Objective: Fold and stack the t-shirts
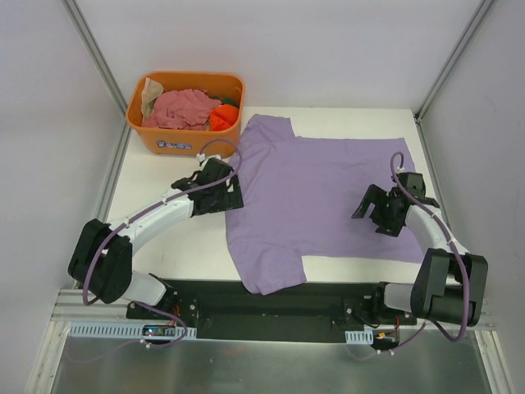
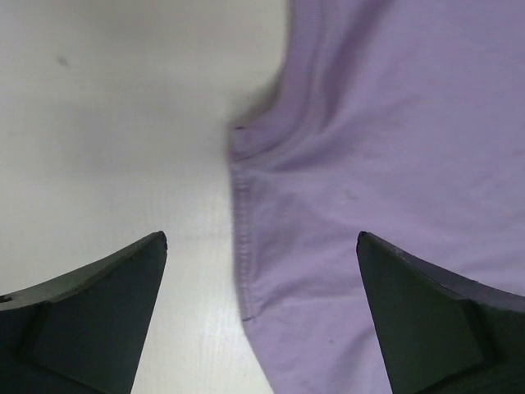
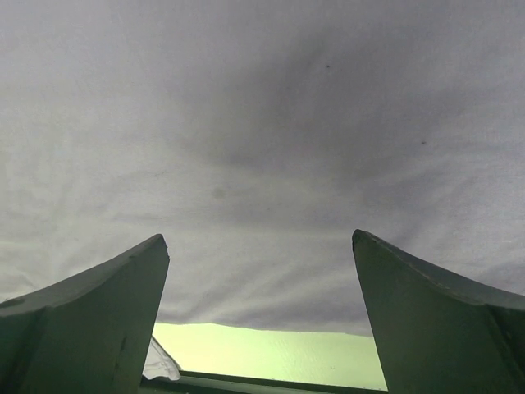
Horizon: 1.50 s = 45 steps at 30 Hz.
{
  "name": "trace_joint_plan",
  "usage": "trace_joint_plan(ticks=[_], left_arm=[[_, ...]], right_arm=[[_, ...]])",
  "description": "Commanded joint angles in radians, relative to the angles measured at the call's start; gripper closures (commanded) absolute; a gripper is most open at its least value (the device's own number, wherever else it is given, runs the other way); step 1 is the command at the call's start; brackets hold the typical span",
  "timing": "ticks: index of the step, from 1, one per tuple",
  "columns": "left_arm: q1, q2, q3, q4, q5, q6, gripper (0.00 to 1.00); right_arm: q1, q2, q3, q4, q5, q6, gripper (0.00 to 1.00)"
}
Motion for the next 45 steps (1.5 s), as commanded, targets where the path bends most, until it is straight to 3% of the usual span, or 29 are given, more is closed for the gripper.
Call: trace_joint_plan(ticks=[1,6,11,14,22,30,39,45], left_arm=[[-0.054,0.047,0.11,0.039,0.142,0.056,0.01],[-0.062,0.198,0.227,0.079,0.188,0.056,0.01],[-0.042,0.417,0.492,0.086,0.195,0.126,0.01],[-0.011,0.532,0.592,0.073,0.2,0.151,0.01],[0.026,0.84,0.934,-0.105,0.309,0.3,0.01],[0.084,1.116,1.304,-0.292,0.39,0.297,0.01],[0.115,1.215,1.514,-0.291,0.43,0.295,0.01],[0.11,1.125,1.534,-0.28,0.499,0.332,0.01]], right_arm=[[0.003,0.021,0.088,-0.009,-0.023,-0.014,0.04],[0.003,0.123,0.192,0.025,-0.017,-0.021,0.04],[0.001,0.309,0.346,0.066,0.011,-0.018,0.04],[0.003,0.413,0.455,0.0,0.07,-0.033,0.04],[-0.036,0.59,0.582,-0.066,0.055,-0.033,0.04],[-0.076,0.653,0.588,-0.08,0.021,0.002,0.04],[-0.093,0.723,0.696,-0.089,0.015,0.015,0.04],[-0.093,0.629,0.711,-0.112,0.028,-0.005,0.04]])
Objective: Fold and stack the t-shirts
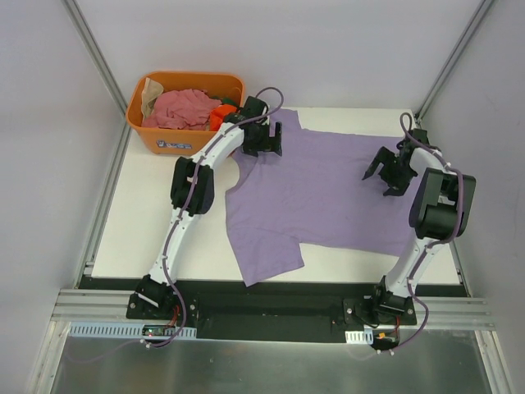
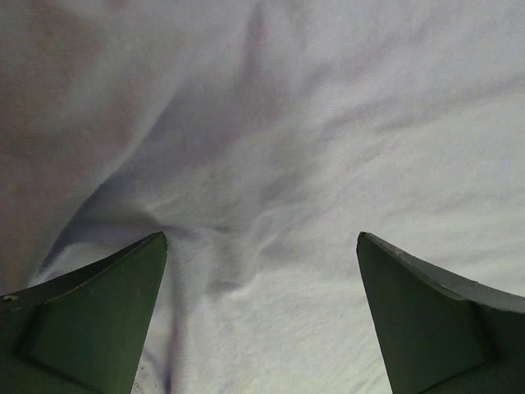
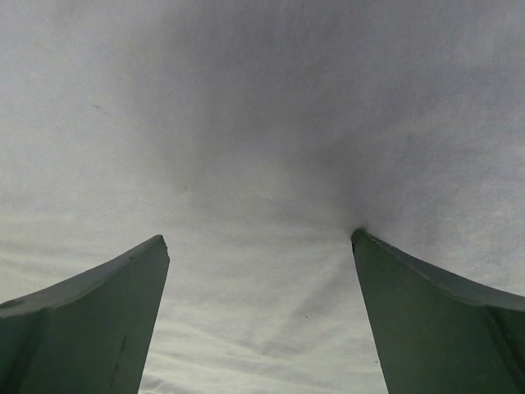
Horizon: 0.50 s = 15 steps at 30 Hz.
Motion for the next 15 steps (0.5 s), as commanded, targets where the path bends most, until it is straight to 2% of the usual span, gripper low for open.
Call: trace_joint_plan(ticks=[1,7,12,15], left_arm=[[-0.007,-0.101,0.004,-0.025,0.055,0.053,0.01],[-0.091,-0.391,-0.254,-0.004,-0.015,0.072,0.01],[-0.203,-0.73,-0.679,0.141,-0.108,0.044,0.01],[-0.258,-0.934,-0.972,0.23,-0.139,-0.037,0.01]], right_arm=[[-0.011,-0.101,0.012,-0.039,0.027,-0.015,0.04],[-0.012,-0.406,-0.183,-0.027,0.084,0.005,0.04],[-0.032,-0.653,-0.405,-0.012,0.136,0.013,0.04],[-0.051,-0.792,-0.512,-0.007,0.15,0.001,0.04]])
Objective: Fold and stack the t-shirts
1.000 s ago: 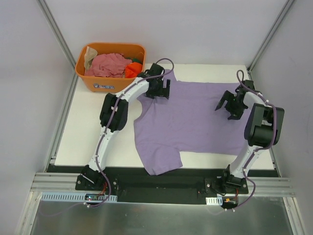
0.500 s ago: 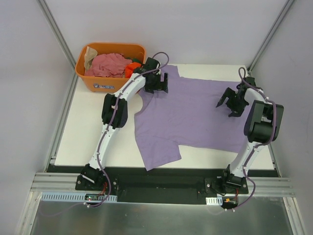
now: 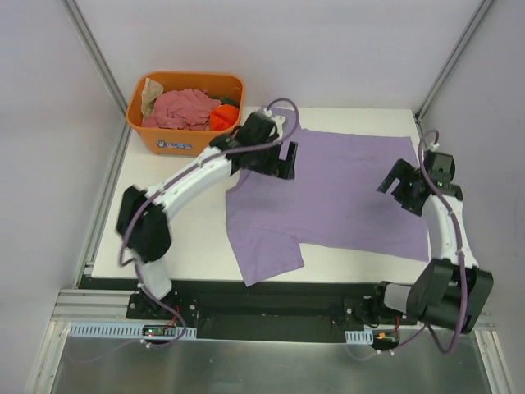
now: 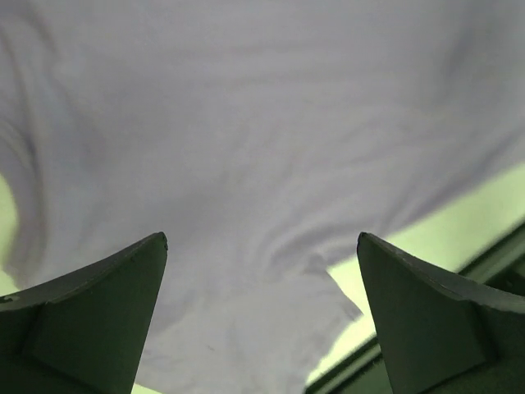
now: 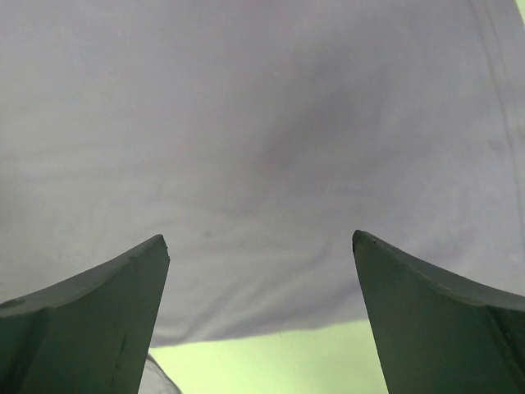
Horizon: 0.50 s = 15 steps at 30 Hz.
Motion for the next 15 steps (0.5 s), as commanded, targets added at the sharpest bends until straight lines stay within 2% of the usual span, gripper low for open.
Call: trace_joint_plan(ticks=[1,4,9,12,15], left_arm=[[-0.074,-0.317,-0.391,0.155,-0.071,-0.112,0.01],[-0.108,-0.48,-0.637,0.161,-0.128,-0.222,0.01],[-0.189,-0.699,-0.949,0.163,-0.097,-0.422,0.01],[-0.255,-0.749,-1.072,0.163,-0.097,-0.511,0.03],[-0.32,-0.746,-1.101,0.172,-0.09,-0.557,0.11]], right_arm=[[-0.033,-0.165,-0.161,-0.013,0.081,-0.003,0.04],[-0.056,-0.261,-0.25,-0.013,0.16,0.016,0.04],[-0.085,-0.356,-0.313,-0.003,0.184,0.044,0.04],[-0.087,-0.37,-0.318,0.0,0.164,0.042,0.04],[-0.088,-0.353,-0.321,0.0,0.148,0.04,0.04]])
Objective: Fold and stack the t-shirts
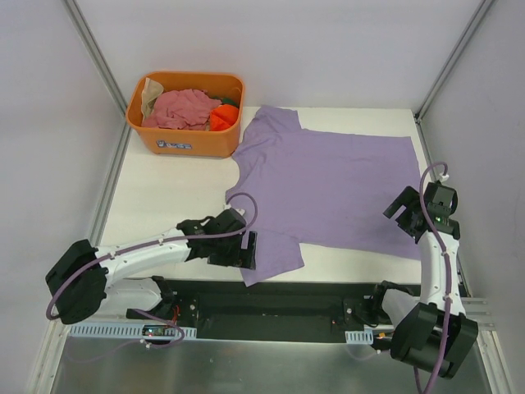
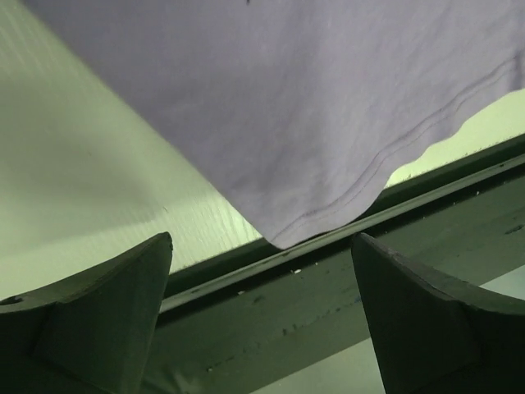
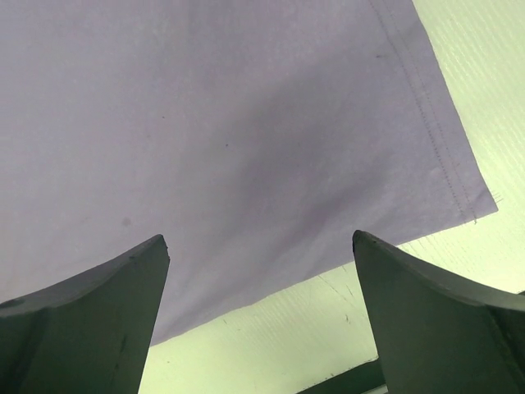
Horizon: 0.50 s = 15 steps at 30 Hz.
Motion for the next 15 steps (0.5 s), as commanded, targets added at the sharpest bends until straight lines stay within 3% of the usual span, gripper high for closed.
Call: trace_joint_plan(ticks=[1,9,15], left_arm=[[-0.089,-0.016,-0.018,0.038,-0.012,-0.145,0.16],[-0.21,0.125,0.039,0.032,0.001,-0.186,0.42],[-0.228,0.22,0.074,0.012,-0.011,-0.175,0.48]], right_arm=[[-0.008,0.012,-0.006,0.016,-0.003,0.015,0.04],[-0.01,0.049,-0.004,0.014,-0.049,0.014,0.04],[-0.01,0.052,-0.007,0.017,-0.044,0.015,0.04]])
